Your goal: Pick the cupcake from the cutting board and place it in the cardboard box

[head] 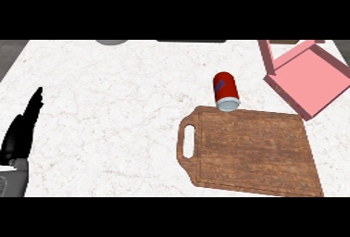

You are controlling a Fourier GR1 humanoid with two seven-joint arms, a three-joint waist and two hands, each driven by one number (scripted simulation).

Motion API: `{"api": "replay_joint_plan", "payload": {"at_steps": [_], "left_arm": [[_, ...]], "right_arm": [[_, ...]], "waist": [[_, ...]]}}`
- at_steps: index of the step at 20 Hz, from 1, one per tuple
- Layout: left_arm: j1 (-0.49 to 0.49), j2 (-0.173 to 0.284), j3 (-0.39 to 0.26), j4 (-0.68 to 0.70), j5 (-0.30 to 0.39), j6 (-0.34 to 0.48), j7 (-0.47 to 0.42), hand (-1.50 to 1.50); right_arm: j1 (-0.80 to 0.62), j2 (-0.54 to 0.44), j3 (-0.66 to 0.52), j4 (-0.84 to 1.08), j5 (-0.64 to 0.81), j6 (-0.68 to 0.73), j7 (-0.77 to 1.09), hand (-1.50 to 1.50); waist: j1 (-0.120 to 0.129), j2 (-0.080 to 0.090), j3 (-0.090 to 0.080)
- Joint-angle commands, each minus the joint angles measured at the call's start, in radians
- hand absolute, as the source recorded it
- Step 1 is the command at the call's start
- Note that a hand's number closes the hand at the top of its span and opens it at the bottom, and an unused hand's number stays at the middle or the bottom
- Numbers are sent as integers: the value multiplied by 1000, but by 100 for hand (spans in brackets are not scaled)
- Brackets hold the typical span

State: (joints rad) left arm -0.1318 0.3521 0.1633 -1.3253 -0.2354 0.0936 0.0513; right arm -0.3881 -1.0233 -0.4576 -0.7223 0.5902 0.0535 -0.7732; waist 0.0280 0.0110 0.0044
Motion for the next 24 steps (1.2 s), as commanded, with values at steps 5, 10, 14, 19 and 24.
{"api": "replay_joint_plan", "payload": {"at_steps": [5,10,14,19,24], "left_arm": [[26,-4,-2,-16,-7,-8,-4,0],[11,0,9,38,-10,-11,-46,0],[-59,6,7,-1,-10,-19,60,0],[-22,-5,4,2,-10,-21,10,0],[7,-15,-10,-8,-17,-25,-37,0]], "right_arm": [[-281,-16,60,163,-10,176,-31,150],[-464,47,75,226,-13,219,101,150],[-582,130,109,291,19,199,208,150],[-645,211,108,396,35,140,250,150],[-711,253,121,464,63,100,295,150]], "waist": [[10,-4,-3],[9,-3,-4],[17,0,-3],[25,7,-3],[38,11,-2]]}}
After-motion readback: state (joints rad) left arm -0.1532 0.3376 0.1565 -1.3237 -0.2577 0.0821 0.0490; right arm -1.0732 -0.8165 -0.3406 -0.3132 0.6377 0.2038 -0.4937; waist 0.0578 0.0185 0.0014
